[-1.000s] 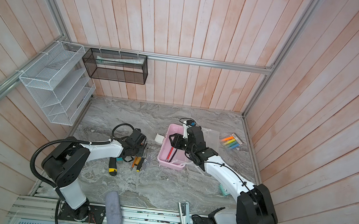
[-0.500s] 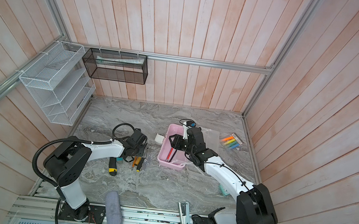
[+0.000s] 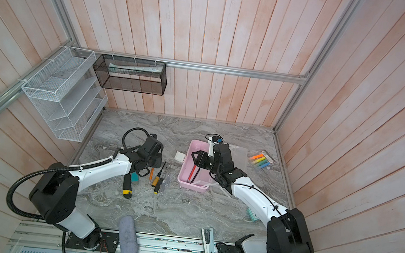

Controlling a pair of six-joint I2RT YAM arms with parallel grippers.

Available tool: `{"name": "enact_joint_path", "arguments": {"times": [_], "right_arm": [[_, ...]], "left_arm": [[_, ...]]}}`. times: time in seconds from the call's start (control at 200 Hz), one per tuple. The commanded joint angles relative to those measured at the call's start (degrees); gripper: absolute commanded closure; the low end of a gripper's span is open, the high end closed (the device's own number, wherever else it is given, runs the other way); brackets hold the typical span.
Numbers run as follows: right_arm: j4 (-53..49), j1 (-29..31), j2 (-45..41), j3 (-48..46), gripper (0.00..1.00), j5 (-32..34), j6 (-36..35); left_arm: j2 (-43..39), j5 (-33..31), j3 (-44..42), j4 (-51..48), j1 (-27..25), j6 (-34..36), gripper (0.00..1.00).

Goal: Pack the tool kit
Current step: 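Grasp the orange-handled hex key with the left gripper and lift, then carry the orange-handled hex key over the pink box and lower it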

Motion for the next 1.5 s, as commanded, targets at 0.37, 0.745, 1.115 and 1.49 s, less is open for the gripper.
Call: {"name": "enact_joint_path", "arguments": {"times": [0.37,0.745,1.115,1.49], "right_arm": [[0.71,-3.27,-3.57,-0.41,0.47,-0.95,0.37],[1.08,-5.34,-4.50,-2.37,0.47,-1.54,0.51],[2.14,-5.68,-3.80,-3.31,0.47,-2.10,0.61],[1.60,-5.87,-3.74,-2.64,0.47,-2.25,0.52]], "left_arm": [[17.07,10.74,23.02,6.64,-8.36,-1.44,1.00],[27.52,10.68,28.69,4.42,-8.34,-2.37,1.00],[32.62,10.34,31.57,1.84,-8.30,-3.26,0.93],[31.30,10.07,30.77,1.77,-8.02,-2.99,0.82]]}}
